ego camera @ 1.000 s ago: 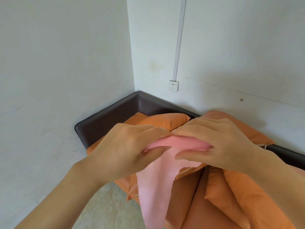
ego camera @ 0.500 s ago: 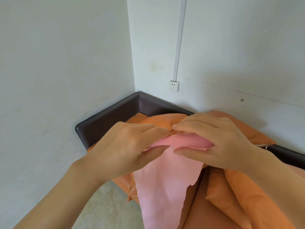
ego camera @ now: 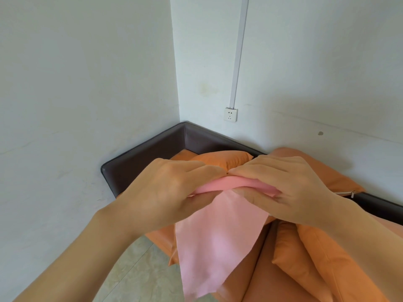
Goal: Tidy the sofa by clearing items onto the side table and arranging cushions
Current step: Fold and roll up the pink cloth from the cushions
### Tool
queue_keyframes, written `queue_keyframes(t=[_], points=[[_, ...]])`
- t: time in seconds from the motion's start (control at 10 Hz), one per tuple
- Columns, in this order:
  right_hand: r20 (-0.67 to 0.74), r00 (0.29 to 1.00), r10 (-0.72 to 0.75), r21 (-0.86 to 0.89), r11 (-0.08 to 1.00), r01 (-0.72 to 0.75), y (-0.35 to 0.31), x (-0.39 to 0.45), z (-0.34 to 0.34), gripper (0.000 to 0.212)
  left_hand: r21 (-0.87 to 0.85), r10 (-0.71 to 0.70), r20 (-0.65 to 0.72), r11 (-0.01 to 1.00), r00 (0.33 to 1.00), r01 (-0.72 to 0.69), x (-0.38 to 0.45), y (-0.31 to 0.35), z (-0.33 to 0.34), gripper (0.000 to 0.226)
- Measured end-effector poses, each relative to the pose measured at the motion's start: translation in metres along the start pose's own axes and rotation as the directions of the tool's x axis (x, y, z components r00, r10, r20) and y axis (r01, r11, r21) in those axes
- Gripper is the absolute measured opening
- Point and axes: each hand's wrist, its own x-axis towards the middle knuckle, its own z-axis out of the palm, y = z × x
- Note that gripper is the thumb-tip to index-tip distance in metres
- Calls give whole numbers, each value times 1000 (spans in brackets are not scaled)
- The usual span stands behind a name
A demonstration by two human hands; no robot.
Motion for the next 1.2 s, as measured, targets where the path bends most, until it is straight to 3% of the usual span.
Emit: queue_keyframes(t=[0.1, 0.2, 0.3, 0.4, 0.6, 0.7, 0.8, 0.9, 1.0, 1.1, 1.2], points=[[-11, 1000, -12, -54, 998, 12, -4, 2, 1, 35, -166, -44, 14, 985, 999, 46, -2, -2, -1, 20], [3, 1000, 23, 19, 1000, -23, -3, 1, 1, 28, -124, -30, 23, 992, 999, 33, -2, -4, -2, 20], [83, 990, 112, 163, 979, -124, -3, 2, -1, 25, 45, 28, 55, 999, 998, -30, -2, -4, -3, 23], [160, 971, 175, 231, 950, -209, -4, 4, -4, 26, 50, 73, 44, 996, 996, -75, -2, -5, -3, 17], [97, 988, 124, 73, 989, -131, 1, 1, 2, 40, -160, -49, 69, 985, 996, 60, -5, -8, -2, 21], [287, 907, 308, -171, 948, -267, 17, -10, 11, 42, -213, -49, 45, 975, 998, 58, -5, -7, 0, 23], [398, 841, 368, -158, 930, -332, 21, -14, 12, 33, -219, -35, -13, 975, 999, 31, -6, -4, 2, 29], [368, 866, 338, -49, 937, -345, 11, -3, 2, 31, -212, -48, -23, 976, 999, 42, -5, -3, 3, 22], [246, 948, 202, 99, 968, -232, 2, 4, -4, 31, -237, -60, -32, 970, 998, 51, -4, -3, 4, 16], [409, 837, 363, -164, 932, -324, 16, -5, 1, 64, -286, -96, -10, 954, 995, 89, -4, -4, 3, 18], [447, 794, 411, -214, 912, -351, 25, -16, 10, 59, -255, -101, 1, 962, 995, 98, -3, -4, 3, 17]])
